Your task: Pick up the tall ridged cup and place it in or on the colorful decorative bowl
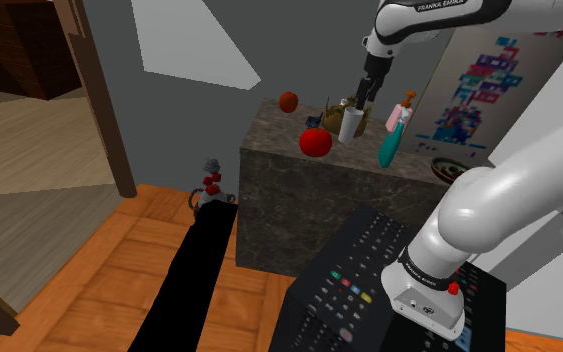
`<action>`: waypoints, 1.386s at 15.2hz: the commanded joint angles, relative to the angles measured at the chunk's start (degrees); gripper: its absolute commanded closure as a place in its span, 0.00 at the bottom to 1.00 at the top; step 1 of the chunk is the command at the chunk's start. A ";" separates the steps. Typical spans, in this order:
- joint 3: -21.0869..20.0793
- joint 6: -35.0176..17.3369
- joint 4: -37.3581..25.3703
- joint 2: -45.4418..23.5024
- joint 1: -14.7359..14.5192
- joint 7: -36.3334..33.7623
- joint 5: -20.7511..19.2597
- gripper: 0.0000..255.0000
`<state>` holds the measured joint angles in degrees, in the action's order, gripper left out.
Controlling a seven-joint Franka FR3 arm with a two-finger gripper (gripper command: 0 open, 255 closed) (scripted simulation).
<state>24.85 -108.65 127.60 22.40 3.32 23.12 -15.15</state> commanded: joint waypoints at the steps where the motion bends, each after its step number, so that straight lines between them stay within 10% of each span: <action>1: 2.40 -2.37 -2.33 -4.05 -0.14 3.00 0.89 0.00; 15: 10.96 -10.35 -25.97 -37.11 5.60 27.28 21.40 0.00; 21: 10.29 -14.22 -23.89 -39.24 6.41 28.24 22.90 0.00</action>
<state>35.23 -122.29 103.48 -16.45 9.58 51.13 7.45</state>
